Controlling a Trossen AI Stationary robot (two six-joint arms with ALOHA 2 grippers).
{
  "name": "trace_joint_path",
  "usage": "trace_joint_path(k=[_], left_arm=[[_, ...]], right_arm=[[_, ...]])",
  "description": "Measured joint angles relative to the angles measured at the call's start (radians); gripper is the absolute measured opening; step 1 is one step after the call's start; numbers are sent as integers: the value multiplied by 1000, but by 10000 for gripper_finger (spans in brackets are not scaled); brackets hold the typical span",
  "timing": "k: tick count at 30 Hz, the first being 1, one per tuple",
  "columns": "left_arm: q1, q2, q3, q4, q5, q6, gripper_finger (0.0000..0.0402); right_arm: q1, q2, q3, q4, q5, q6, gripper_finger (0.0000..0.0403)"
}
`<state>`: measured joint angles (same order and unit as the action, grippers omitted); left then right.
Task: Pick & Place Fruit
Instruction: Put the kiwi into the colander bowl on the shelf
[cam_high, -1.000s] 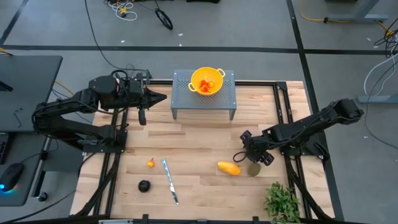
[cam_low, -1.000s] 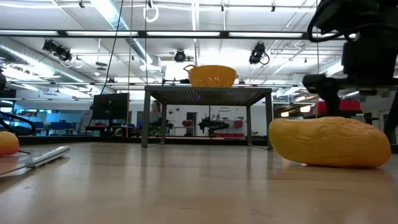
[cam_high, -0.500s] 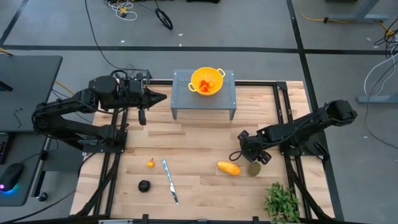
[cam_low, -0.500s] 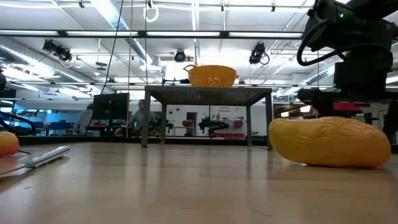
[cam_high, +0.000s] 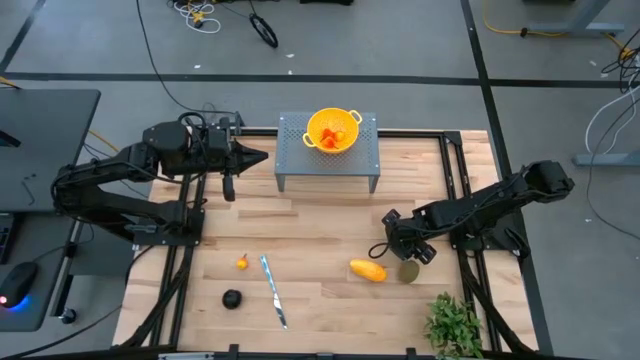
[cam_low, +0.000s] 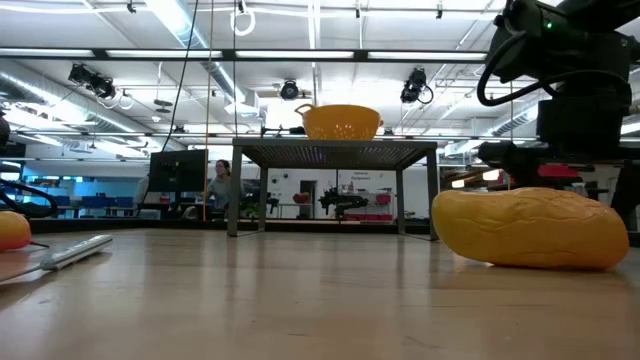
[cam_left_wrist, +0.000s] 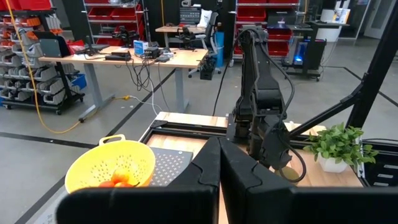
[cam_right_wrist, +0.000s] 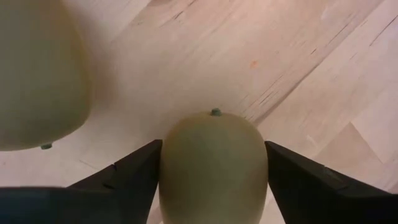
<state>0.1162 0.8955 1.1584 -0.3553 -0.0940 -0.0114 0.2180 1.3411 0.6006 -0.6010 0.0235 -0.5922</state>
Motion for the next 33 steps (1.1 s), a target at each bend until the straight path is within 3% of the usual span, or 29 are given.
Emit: trace_joint_path(k=[7, 33], left_arm=[[0, 0, 0, 0, 0, 0, 3], [0, 0, 0, 1, 0, 0, 2]], right_arm=[[0, 0, 0, 0, 0, 0, 250], [0, -1, 64, 2, 36, 0, 246]])
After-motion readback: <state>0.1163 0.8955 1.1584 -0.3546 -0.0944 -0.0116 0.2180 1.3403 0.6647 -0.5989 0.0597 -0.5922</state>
